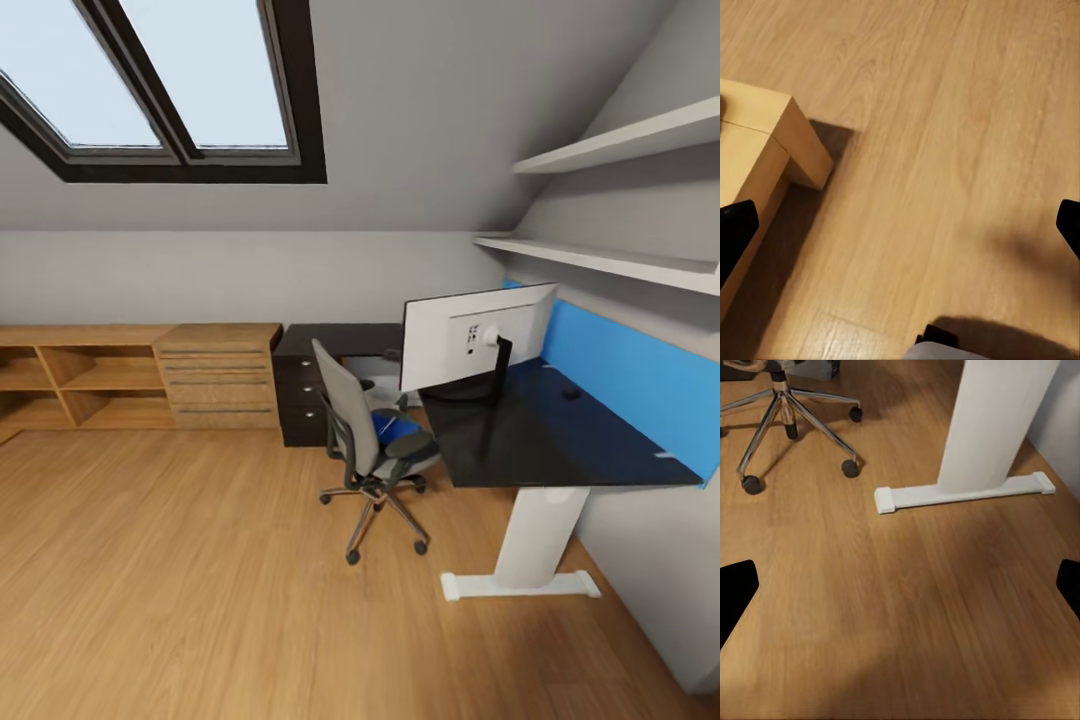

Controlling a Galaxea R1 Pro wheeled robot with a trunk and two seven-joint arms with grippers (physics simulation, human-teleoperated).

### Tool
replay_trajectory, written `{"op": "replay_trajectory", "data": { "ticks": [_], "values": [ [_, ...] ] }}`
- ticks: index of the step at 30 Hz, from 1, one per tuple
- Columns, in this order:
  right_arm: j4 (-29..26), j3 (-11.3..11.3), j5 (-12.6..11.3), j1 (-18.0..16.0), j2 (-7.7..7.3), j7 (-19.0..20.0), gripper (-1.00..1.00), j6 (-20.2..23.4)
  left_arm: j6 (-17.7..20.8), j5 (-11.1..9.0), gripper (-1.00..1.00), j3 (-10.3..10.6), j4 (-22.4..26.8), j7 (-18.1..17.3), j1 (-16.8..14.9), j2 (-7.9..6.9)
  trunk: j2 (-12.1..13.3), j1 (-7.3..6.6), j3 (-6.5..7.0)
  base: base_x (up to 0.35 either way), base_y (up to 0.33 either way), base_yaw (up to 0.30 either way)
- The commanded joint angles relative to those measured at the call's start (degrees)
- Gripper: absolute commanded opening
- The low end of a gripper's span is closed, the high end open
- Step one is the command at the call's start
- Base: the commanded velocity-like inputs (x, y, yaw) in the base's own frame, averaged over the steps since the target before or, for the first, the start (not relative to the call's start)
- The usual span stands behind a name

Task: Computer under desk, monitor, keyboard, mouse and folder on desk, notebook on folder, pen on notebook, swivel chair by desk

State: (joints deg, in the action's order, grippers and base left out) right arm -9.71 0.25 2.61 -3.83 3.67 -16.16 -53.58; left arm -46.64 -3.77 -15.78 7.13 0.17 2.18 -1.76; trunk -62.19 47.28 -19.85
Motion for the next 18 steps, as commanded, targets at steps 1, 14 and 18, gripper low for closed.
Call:
{"op": "replay_trajectory", "data": {
  "ticks": [1,14,18],
  "values": [
    [0.04,0.02,0.28,-0.03,0.02,-0.41,1.0,-0.03,-0.11,-0.37,1.0,0.29,0.08,0.01,0.02,0.0,-0.03,0.03,-0.05,0.137,0.032,0.0],
    [0.03,-0.06,0.28,-0.03,-0.05,-0.38,1.0,0.16,-0.3,-8.34,1.0,0.16,7.38,0.39,0.02,2.22,-3.24,1.79,-1.49,0.018,0.004,0.0],
    [0.01,-0.07,0.29,-0.03,-0.07,-0.37,1.0,0.23,-0.12,-8.96,1.0,0.21,7.62,1.86,0.02,2.53,-4.84,2.67,-2.21,0.0,0.0,0.0]
  ]
}}
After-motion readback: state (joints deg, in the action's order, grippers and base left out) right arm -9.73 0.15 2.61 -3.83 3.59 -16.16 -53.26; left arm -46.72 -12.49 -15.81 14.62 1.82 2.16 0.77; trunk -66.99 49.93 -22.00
